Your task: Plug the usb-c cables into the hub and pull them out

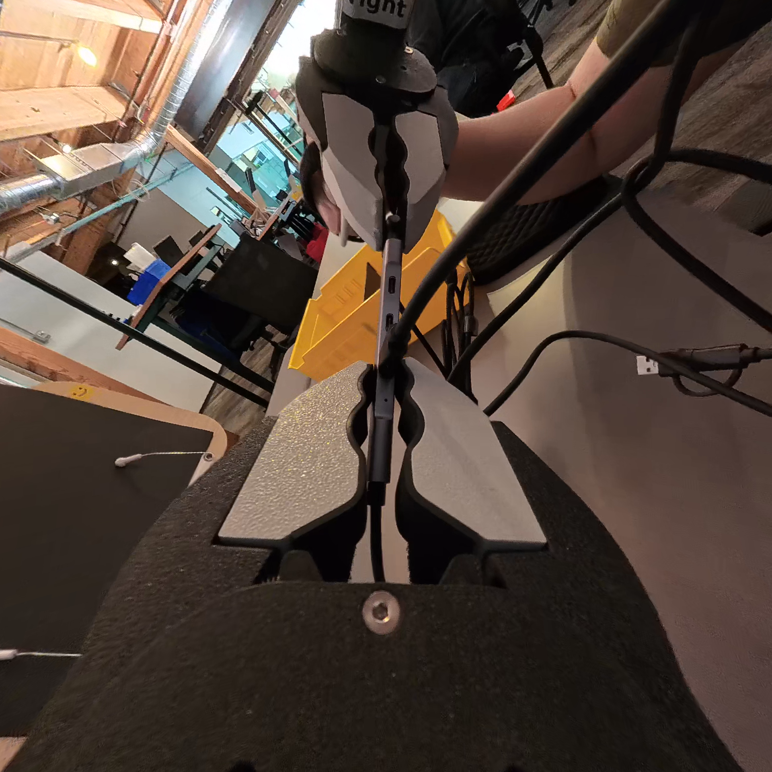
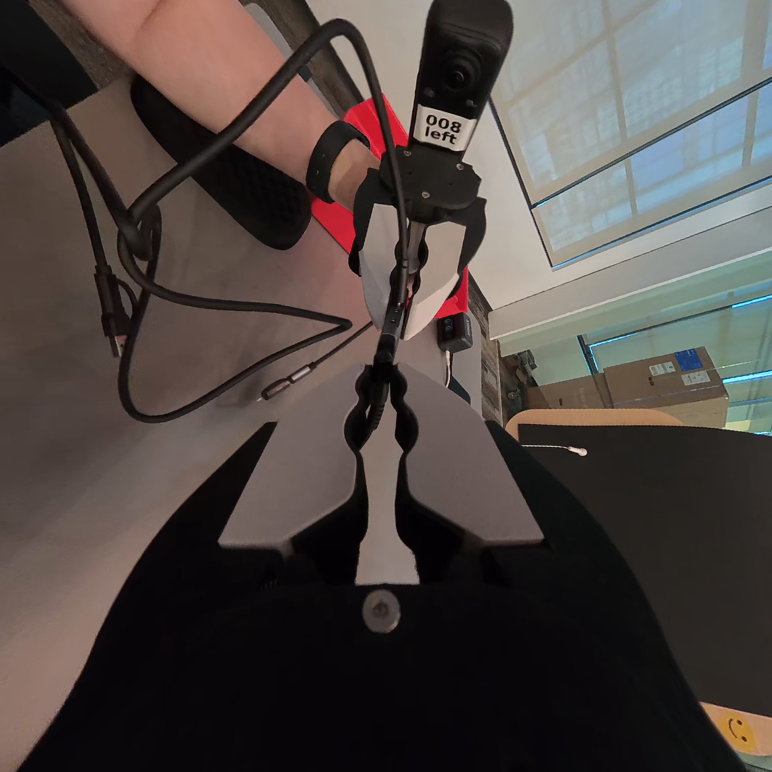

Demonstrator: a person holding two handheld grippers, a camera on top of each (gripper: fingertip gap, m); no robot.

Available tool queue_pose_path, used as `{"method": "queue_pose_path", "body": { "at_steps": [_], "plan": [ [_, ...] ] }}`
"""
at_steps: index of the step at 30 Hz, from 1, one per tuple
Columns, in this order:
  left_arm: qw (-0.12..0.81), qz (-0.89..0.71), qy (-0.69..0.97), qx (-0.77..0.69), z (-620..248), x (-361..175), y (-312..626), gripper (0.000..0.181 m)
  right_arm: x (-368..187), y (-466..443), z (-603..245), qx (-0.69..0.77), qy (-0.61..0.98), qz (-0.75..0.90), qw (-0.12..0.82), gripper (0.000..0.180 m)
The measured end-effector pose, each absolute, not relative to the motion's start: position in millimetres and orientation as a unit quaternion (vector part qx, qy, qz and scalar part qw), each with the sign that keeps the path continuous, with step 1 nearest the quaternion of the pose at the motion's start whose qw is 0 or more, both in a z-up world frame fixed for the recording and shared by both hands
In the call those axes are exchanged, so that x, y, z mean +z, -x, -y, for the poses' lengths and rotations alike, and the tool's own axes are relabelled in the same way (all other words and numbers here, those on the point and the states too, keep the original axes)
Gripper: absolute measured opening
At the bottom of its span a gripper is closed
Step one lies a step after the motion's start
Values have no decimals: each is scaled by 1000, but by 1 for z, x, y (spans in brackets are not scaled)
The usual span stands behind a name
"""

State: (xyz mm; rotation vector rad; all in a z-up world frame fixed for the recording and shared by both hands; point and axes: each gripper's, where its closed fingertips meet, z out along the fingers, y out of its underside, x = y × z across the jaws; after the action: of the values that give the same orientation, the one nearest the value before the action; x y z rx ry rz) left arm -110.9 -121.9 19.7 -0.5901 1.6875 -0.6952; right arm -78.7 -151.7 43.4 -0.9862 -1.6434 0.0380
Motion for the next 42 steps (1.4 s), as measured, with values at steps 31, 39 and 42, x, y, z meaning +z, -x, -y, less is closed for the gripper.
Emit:
{"method": "queue_pose_path", "body": {
  "at_steps": [31, 39, 42],
  "plan": [
    [525, -738, 337, -258, 109, 2, 106, 9, 25, 74, 133, 8, 480, 687, 546, 9],
    [519, -742, 351, -238, 104, -3, 105, 9, 19, 71, 128, 9, 493, 685, 536, 9],
    [528, -737, 357, -224, 98, -4, 104, 9, 19, 70, 123, 16, 500, 675, 542, 9]
  ]
}}
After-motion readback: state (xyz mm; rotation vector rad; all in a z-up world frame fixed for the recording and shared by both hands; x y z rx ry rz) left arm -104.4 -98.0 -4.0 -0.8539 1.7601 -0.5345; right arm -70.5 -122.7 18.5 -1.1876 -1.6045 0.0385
